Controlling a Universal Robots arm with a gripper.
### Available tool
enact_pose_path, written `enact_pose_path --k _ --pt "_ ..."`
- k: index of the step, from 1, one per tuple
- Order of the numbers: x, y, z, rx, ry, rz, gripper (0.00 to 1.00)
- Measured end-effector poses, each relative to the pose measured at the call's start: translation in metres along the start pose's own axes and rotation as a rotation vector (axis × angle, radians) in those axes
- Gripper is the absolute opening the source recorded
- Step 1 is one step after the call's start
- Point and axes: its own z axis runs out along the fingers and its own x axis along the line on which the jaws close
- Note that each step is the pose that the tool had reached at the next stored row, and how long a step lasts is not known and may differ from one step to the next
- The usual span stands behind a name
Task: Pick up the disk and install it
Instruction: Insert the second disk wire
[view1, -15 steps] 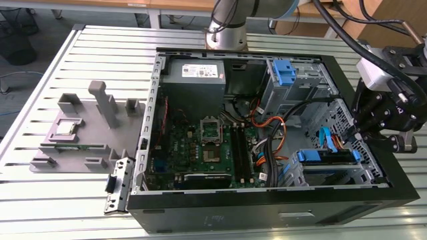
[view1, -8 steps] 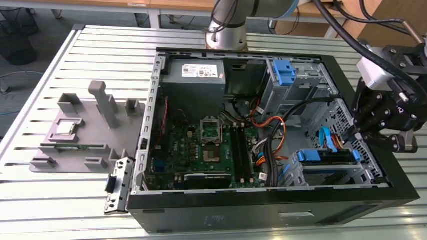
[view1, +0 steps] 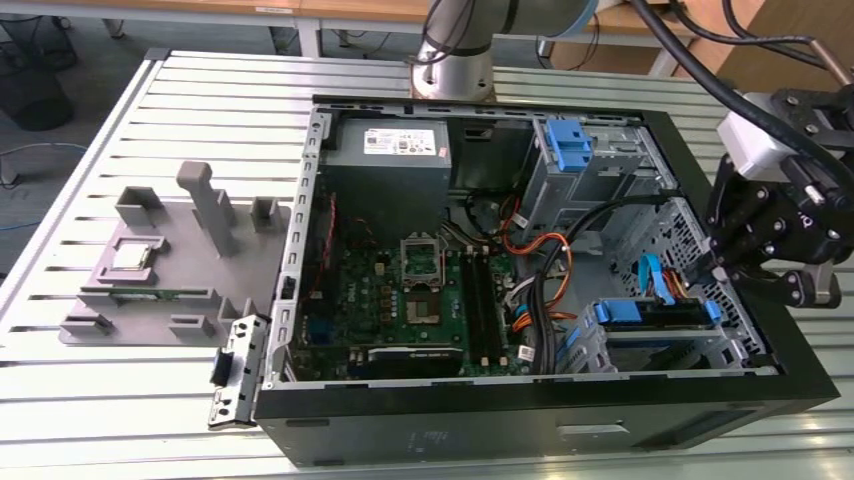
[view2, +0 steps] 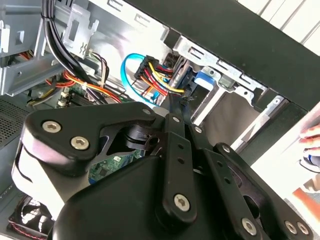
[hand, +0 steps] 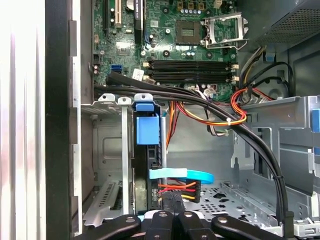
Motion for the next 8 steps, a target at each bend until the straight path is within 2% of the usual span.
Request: enact_pose_path --k 8 --pt "0.0011 0.0019 0.0000 0.0002 0.0000 0.000 0.10"
